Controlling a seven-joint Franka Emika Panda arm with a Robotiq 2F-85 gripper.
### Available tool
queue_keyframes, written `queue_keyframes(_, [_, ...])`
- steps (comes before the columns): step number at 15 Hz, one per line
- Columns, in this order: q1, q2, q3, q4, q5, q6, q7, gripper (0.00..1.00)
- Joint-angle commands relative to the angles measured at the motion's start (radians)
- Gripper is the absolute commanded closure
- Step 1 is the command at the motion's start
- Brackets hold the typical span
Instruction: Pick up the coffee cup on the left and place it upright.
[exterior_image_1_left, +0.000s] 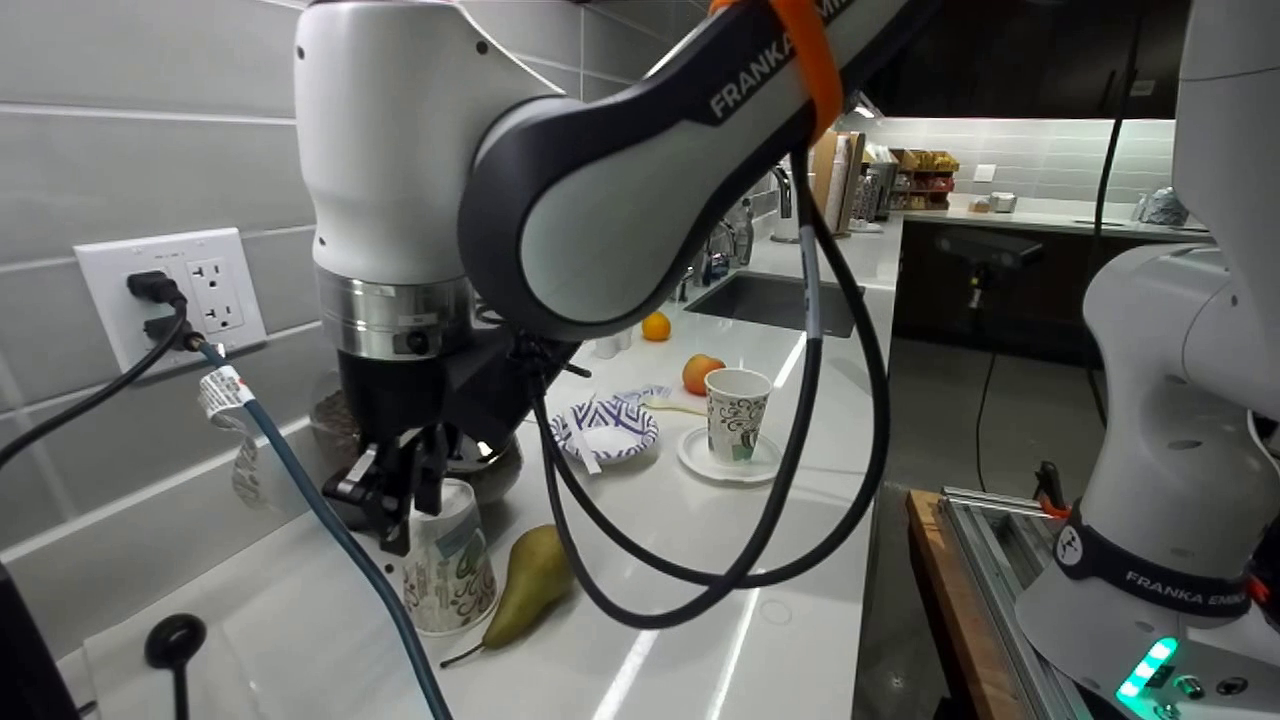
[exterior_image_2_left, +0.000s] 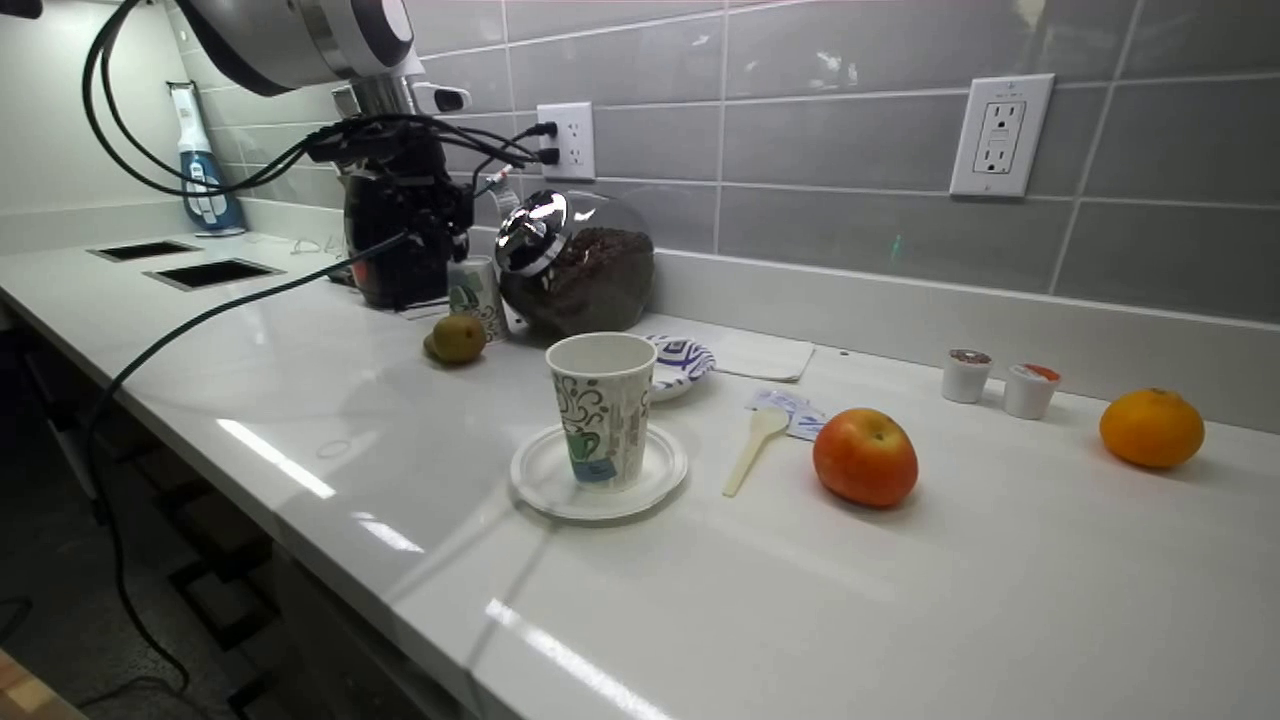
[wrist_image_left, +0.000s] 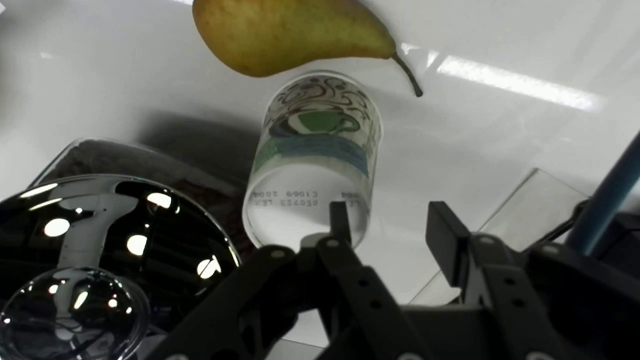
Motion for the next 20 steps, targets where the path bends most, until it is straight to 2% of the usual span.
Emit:
queue_keyframes(1, [0.026, 0.004, -0.021, -0.017, -0.05, 0.041, 0.025, 0.52])
queue_keyframes(2, [0.03, 0.008, -0.024, -0.018, -0.056, 0.039, 0.029, 0.54])
queue_keyframes(3, [0.032, 0.011, -0.025, -0.021, -0.061, 0.041, 0.028, 0.61])
queue_keyframes(4, [0.035, 0.012, -0.027, -0.024, -0.066, 0.042, 0.029, 0.75])
queue_keyframes(8, [0.044, -0.007, -0.032, -0.037, -0.094, 0.038, 0.04, 0.99])
queue_keyframes(15, [0.056, -0.07, -0.03, -0.089, -0.092, 0.047, 0.091, 0.99])
queue_keyframes(20, [0.072, -0.202, -0.021, -0.199, -0.152, 0.101, 0.208, 0.99])
